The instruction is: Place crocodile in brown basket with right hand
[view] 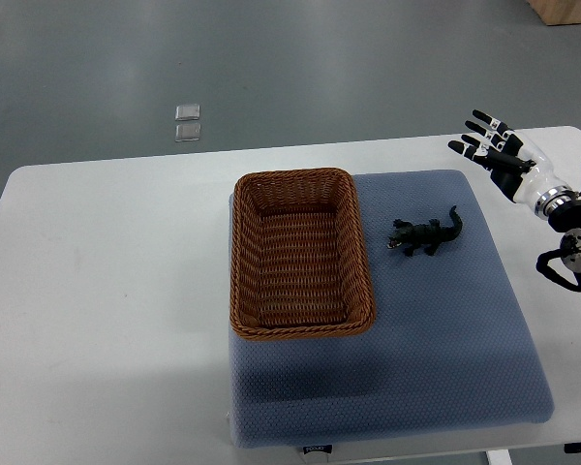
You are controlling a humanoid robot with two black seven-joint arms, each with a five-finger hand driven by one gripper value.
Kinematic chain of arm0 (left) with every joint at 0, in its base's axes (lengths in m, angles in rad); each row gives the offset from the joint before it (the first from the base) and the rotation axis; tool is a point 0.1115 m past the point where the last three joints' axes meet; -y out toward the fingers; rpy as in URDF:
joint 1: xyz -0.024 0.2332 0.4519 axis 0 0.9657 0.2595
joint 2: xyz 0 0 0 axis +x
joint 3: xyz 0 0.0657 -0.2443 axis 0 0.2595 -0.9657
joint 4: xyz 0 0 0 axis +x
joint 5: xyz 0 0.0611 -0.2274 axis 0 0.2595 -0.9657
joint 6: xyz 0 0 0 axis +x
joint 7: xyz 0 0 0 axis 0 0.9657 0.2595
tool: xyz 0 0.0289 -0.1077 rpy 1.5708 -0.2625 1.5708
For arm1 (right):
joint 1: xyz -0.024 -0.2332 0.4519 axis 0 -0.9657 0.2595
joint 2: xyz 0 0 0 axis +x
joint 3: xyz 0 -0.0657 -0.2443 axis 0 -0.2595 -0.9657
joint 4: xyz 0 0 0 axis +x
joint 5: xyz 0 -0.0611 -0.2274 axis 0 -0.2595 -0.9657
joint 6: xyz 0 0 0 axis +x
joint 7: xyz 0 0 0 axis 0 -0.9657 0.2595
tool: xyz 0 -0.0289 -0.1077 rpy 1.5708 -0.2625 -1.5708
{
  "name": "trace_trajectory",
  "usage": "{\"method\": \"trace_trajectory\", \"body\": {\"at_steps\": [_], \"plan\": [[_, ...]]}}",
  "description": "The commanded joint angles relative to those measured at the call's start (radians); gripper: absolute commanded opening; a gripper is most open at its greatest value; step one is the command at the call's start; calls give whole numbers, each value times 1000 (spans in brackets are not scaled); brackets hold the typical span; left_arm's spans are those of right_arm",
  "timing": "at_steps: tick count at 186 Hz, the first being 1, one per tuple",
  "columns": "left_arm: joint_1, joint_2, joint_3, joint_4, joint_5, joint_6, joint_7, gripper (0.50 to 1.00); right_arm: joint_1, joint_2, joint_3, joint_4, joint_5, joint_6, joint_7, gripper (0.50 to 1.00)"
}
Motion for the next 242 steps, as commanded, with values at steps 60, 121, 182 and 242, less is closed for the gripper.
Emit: {"method": "trace_trajectory", "body": {"at_steps": [60, 121, 182, 242], "plan": [[0, 0, -1, 2, 1, 0, 0, 1000, 1, -1, 0, -1, 0, 0, 0, 932], [0, 0, -1, 0, 1, 0, 0, 1000, 4, -2, 2, 0, 0, 0, 0, 932], [0, 0, -1, 0, 1, 0, 0, 1000, 8, -13, 2, 0, 0, 0, 0, 932], [0, 0, -1, 0, 1, 0, 0, 1000, 6, -24, 2, 0, 0, -3, 0, 932]]}}
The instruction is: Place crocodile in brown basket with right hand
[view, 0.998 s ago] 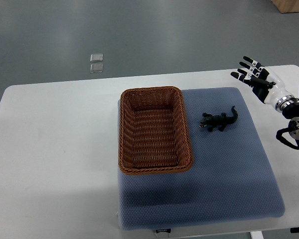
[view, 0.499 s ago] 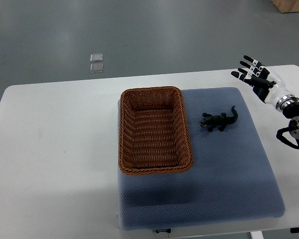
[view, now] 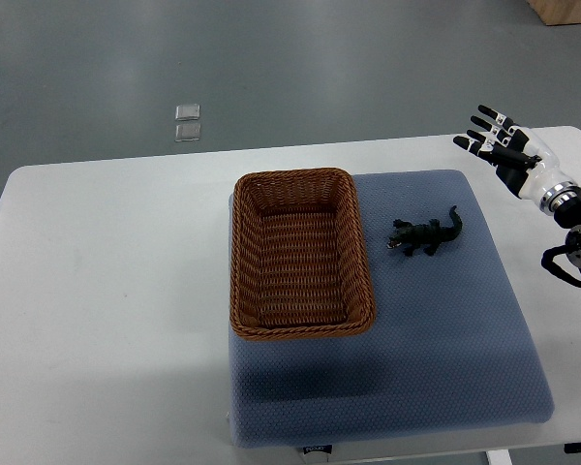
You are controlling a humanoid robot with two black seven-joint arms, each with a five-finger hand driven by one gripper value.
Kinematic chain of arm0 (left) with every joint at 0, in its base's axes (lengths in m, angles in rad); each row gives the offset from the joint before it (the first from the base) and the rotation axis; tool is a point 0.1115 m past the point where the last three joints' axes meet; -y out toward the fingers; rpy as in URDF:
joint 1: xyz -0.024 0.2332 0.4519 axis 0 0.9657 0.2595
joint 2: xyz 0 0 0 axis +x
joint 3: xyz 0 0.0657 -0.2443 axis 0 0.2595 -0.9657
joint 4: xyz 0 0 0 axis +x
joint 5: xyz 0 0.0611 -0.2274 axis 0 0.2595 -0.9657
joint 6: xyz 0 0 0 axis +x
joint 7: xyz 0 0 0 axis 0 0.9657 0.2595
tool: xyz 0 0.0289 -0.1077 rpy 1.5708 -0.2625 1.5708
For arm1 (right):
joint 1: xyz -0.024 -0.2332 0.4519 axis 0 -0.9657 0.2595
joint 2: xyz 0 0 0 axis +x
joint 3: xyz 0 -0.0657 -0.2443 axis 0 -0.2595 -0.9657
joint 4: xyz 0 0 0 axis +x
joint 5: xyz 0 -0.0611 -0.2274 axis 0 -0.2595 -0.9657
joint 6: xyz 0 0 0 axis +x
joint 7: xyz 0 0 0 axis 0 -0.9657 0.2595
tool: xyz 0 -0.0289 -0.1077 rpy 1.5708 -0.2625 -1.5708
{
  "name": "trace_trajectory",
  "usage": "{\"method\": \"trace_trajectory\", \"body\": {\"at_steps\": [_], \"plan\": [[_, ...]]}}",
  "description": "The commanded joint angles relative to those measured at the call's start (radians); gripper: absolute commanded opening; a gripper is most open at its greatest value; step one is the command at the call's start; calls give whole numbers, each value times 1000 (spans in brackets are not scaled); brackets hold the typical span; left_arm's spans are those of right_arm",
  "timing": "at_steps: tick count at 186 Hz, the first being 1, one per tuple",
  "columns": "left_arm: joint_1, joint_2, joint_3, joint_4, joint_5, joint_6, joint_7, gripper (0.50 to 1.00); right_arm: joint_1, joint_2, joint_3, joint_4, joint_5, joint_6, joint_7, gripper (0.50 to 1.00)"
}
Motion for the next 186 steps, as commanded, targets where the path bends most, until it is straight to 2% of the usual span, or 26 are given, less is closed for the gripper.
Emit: {"method": "trace_trajectory", "body": {"at_steps": [1, 186], "plan": [[0, 0, 0, 0, 0, 0, 0, 1000, -1, -10, 0, 0, 0, 0, 0, 932], [0, 0, 0, 0, 0, 0, 0, 1000, 2, -39, -29, 11, -23, 4, 0, 932]]}}
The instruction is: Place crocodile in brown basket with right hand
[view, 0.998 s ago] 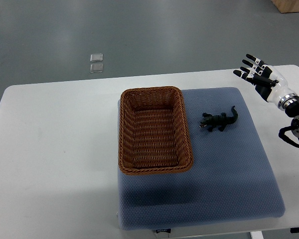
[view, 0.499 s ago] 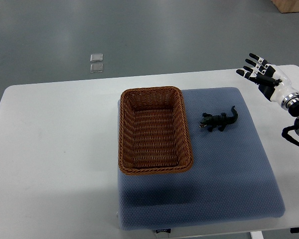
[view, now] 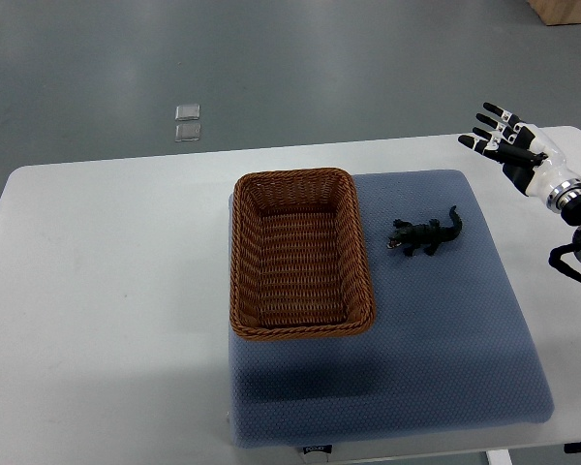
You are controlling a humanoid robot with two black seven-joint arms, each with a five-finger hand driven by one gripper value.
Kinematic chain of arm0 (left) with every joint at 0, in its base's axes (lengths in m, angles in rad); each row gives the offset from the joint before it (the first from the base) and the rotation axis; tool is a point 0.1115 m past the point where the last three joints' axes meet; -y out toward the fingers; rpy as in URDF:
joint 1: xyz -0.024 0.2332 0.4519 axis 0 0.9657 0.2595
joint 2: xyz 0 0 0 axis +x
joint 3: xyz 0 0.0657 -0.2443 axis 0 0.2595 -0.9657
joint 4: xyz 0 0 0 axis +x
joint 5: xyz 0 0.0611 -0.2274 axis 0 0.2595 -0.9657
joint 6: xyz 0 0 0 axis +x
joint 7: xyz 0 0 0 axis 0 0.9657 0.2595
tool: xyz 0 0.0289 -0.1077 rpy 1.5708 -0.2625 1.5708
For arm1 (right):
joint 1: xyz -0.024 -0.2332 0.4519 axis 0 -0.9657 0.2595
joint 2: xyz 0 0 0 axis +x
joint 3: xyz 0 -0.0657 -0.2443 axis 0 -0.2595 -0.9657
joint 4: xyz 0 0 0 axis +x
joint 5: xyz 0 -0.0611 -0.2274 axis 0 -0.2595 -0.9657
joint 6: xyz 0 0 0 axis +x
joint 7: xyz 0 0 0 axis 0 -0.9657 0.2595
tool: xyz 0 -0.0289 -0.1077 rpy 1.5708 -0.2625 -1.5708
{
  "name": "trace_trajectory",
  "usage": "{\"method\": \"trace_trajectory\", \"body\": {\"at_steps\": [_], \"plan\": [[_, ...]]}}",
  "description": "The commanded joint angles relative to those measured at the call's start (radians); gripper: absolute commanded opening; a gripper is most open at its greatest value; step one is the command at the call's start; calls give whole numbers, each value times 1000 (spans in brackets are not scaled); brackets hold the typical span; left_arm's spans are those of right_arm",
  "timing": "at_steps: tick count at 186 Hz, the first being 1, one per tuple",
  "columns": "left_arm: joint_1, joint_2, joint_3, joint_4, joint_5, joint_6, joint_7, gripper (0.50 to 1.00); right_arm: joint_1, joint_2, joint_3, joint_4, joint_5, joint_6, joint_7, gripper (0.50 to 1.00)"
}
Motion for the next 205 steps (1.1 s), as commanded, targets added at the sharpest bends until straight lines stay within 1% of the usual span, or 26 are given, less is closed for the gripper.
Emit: {"method": "trace_trajectory", "body": {"at_steps": [1, 66, 86, 113, 134, 149, 172, 205], "plan": [[0, 0, 0, 0, 0, 0, 0, 1000, 2, -14, -22, 2, -3, 0, 0, 932], [0, 0, 0, 0, 0, 0, 0, 1000, 8, -73, -142, 17, -5, 0, 31, 932], [0, 0, 0, 0, 0, 0, 0, 1000, 37, -103, -214, 20, -15, 0, 35, 932], [0, 0, 0, 0, 0, 0, 0, 1000, 54, -163, -321, 34, -49, 0, 89, 932], [0, 0, 0, 0, 0, 0, 0, 1000, 86, -197, -422, 40, -100, 0, 120, 932], [0, 0, 0, 0, 0, 0, 0, 1000, 117, -226, -497, 74, -144, 0, 143, 932], [0, 0, 0, 0, 0, 0, 0, 1000, 140, -268, -588, 123, -244, 0, 149, 932], [0, 0, 0, 0, -1, 0, 0, 1000, 155, -274, -637, 163, -440, 0, 156, 932]]}}
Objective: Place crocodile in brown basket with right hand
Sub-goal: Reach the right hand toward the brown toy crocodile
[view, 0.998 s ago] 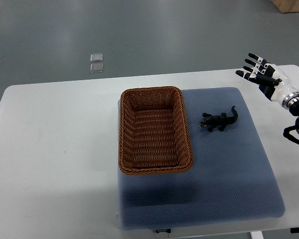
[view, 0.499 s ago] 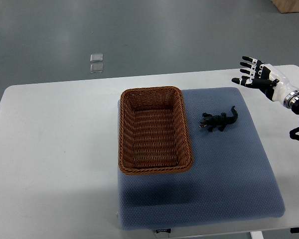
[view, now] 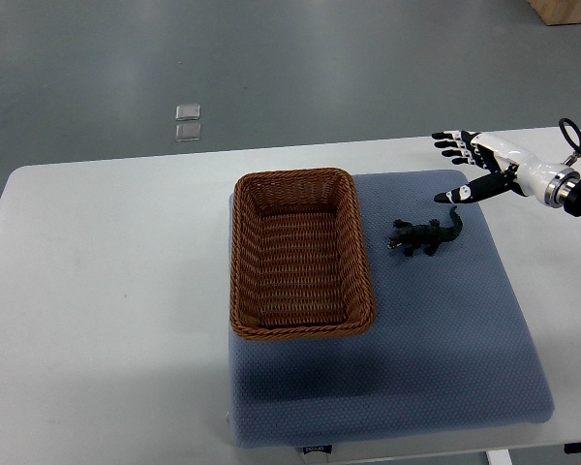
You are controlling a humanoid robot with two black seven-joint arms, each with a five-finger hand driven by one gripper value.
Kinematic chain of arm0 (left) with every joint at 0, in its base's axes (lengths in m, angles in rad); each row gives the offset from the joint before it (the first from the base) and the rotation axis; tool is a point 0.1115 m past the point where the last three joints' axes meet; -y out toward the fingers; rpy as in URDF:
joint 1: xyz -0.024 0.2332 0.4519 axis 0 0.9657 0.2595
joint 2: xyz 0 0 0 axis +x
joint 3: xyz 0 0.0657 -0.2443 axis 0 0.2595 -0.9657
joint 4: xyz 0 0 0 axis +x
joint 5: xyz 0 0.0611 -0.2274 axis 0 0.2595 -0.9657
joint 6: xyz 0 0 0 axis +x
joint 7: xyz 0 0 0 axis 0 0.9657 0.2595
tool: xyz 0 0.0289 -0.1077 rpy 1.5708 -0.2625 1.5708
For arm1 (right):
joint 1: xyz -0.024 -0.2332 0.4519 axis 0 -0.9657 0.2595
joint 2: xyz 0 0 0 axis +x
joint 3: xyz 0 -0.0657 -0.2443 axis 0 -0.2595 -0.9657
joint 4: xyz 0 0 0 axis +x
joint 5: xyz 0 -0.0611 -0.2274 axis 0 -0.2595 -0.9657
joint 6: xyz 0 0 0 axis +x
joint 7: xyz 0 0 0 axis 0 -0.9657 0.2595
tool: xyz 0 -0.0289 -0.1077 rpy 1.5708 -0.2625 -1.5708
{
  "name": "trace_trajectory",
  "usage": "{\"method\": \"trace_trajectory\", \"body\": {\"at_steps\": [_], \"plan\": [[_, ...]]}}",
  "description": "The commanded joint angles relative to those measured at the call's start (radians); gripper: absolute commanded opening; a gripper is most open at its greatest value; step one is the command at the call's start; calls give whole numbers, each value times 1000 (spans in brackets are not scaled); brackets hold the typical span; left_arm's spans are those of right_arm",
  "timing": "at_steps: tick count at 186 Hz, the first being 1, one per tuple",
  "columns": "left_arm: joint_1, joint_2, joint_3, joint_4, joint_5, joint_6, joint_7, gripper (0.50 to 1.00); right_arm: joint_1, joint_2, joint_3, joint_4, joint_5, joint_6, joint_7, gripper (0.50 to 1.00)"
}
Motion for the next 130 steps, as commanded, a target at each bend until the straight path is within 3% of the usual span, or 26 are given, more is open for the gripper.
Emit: {"method": "trace_trajectory", "body": {"at_steps": [1, 130], "plan": [[0, 0, 0, 0, -2, 0, 0, 1000, 7, -3, -24, 19, -115, 0, 4, 932], [0, 0, 0, 0, 0, 0, 0, 1000, 90, -3, -217, 20, -441, -66, 4, 926]]}}
